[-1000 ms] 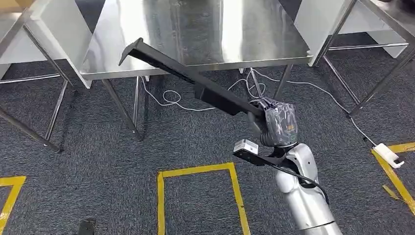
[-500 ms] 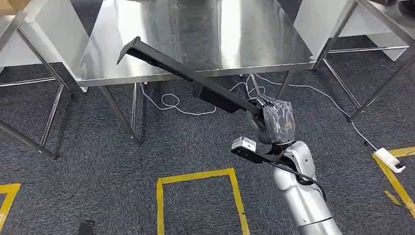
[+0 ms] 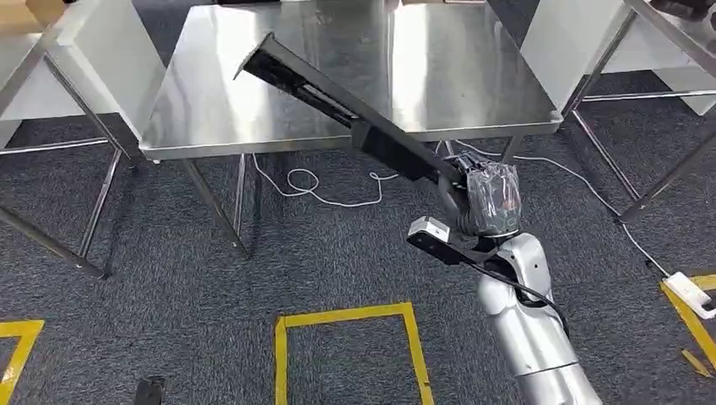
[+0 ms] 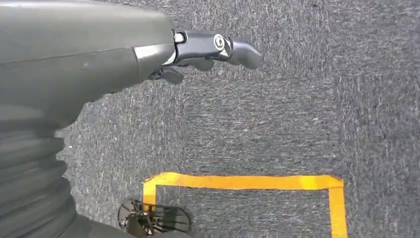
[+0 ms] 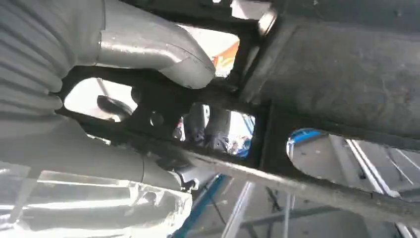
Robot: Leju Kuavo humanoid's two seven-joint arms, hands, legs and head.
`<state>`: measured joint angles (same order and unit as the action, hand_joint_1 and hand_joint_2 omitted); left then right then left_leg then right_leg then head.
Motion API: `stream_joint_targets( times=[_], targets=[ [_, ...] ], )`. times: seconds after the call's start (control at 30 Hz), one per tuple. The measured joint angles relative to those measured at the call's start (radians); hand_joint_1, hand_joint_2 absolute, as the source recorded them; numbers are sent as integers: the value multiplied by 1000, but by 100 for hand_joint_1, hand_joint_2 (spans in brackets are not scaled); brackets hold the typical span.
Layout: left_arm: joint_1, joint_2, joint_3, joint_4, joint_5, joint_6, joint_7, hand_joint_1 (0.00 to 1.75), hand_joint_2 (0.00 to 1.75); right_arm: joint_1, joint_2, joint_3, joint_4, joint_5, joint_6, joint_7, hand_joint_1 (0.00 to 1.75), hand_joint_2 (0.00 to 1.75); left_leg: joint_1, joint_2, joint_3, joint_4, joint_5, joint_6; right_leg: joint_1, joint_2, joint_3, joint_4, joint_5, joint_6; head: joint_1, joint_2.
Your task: Take the parts from the cabinet and place them on the table.
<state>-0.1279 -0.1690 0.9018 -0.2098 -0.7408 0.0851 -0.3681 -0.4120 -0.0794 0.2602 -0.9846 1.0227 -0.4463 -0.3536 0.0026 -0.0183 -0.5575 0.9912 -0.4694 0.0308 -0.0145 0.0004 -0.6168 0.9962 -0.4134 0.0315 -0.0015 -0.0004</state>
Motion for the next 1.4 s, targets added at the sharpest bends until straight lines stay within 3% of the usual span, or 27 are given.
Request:
stream_joint_targets(
  times=[0.07,0.1,0.17,0.2,0.23,0.27,0.37,0.43,0.53,0.57,0.6,0.67,0.7,0.73,0.77,0.8,0.87,0.9,0.93,1.03,1.1,1.17,1.2,1.23,1.27,1.3,1.4],
  targets=[
    [0,1,0,-2,0,0,0,0,175,-5,0,-5,2,0,0,0,175,175,7,4,-3,20,-18,-16,-11,3,10,-5,-2,-16,0,0],
    [-1,0,0,-2,0,0,0,0,175,-8,1,-5,3,0,0,0,175,175,8,9,-26,68,-43,-23,-12,2,15,-5,-8,-25,-7,0],
    [-1,0,0,-1,0,0,0,0,175,-10,3,-5,6,0,0,0,175,175,12,11,-111,224,-110,-33,-11,2,23,-5,-15,-34,-6,0],
    [0,0,0,-1,0,0,0,0,175,-10,3,-5,9,0,0,0,175,175,13,11,-157,296,-130,-36,-10,2,27,-5,-18,-38,-6,0],
    [1,1,0,-2,2,1,0,0,175,-10,3,-5,13,7,-1,7,175,175,15,11,-186,327,-122,-37,-10,3,31,-5,-23,-38,-6,0],
    [1,1,0,-2,3,2,0,0,175,-10,3,-6,15,17,-2,16,175,175,17,12,-189,307,-88,-37,-10,4,38,-5,-28,-37,-7,0],
    [1,2,0,-2,8,5,-2,0,175,-25,0,-21,26,37,-1,38,175,175,17,15,-101,74,68,-22,-10,7,64,-5,-45,-28,-7,0],
    [0,2,0,-2,10,8,-5,0,175,-49,-10,-36,35,45,-2,44,175,175,10,15,-77,17,63,-11,3,10,61,-3,-53,-16,-7,0],
    [3,1,0,-1,11,9,-6,0,175,-68,-32,-56,46,77,-2,56,175,175,1,14,-80,20,57,5,-1,8,63,-12,-56,0,-7,0],
    [4,0,0,-2,11,9,-6,0,175,-78,-43,-64,51,97,-2,59,175,175,11,15,-66,3,64,15,2,6,54,0,-65,7,-6,0],
    [3,-2,0,-1,13,10,-6,0,175,-87,-51,-71,56,112,-2,61,175,175,8,14,-63,3,62,20,1,5,40,34,-77,6,-5,0],
    [2,-1,0,-1,18,11,-5,0,175,-101,-63,-80,69,138,0,68,175,175,6,15,-58,3,55,33,0,5,-46,189,-139,-3,-4,0],
    [2,-1,0,-1,18,11,-5,0,175,-101,-68,-85,77,146,0,71,175,175,6,14,-56,4,51,37,0,5,-95,272,-164,-4,-3,0],
    [4,-2,0,-1,19,11,-5,0,175,-101,-72,-88,86,150,0,74,175,175,6,12,-52,4,48,38,0,5,-131,327,-171,2,0,0],
    [6,-3,0,-1,20,11,-4,0,175,-104,-76,-91,95,161,0,79,175,175,6,9,-46,4,43,37,-1,5,-140,325,-154,11,-1,0],
    [7,-3,0,-1,20,11,-4,0,175,-109,-80,-93,103,167,0,82,175,175,6,7,-41,4,40,36,-1,5,-127,287,-128,20,0,0],
    [6,-6,0,-1,21,11,-4,0,175,-129,-91,-100,119,177,1,87,175,175,6,3,-24,5,28,29,-3,2,-41,89,-29,39,0,0],
    [7,-6,0,-1,21,11,-4,0,175,-140,-98,-102,132,184,4,87,175,175,4,2,-21,6,21,23,-5,-3,-10,13,2,40,2,0],
    [7,-6,0,-1,21,11,-4,0,175,-157,-102,-103,150,194,6,87,175,175,-5,2,-21,10,15,16,-2,-2,0,1,5,29,1,0],
    [9,-6,0,-1,22,11,-5,0,175,-171,-119,-105,189,224,10,96,175,175,-1,2,-22,9,9,6,-1,0,-2,-1,0,7,-1,0],
    [8,0,0,-1,22,11,-5,0,175,-202,-131,-106,221,231,8,96,175,175,2,5,-34,29,-10,-6,-14,3,6,-5,-1,-7,-1,0],
    [6,-2,0,0,22,11,-5,0,175,-230,-143,-109,247,231,6,96,175,175,6,11,-84,140,-66,-18,-15,3,13,-5,-8,-17,-13,0],
    [7,-1,0,0,22,10,-2,0,175,-245,-151,-113,264,231,5,97,175,175,10,12,-137,241,-106,-23,-14,3,16,-5,-11,-22,-11,0],
    [8,-1,0,0,21,9,0,0,175,-255,-157,-117,284,231,3,100,175,175,10,13,-177,307,-123,-26,-13,2,20,-5,-14,-25,-13,0],
    [9,-1,0,0,21,8,1,0,175,-263,-164,-122,305,233,2,102,175,175,11,14,-206,341,-114,-26,-12,3,25,-4,-19,-26,-12,0],
    [10,0,0,0,21,8,1,0,175,-268,-169,-124,317,234,2,102,175,175,11,15,-204,315,-79,-25,-12,3,32,-4,-24,-25,-13,0],
    [7,0,0,0,21,8,1,0,175,-283,-177,-129,344,237,0,102,175,175,9,15,-111,80,73,-6,-11,8,59,-5,-40,-18,-13,0]
  ],
)
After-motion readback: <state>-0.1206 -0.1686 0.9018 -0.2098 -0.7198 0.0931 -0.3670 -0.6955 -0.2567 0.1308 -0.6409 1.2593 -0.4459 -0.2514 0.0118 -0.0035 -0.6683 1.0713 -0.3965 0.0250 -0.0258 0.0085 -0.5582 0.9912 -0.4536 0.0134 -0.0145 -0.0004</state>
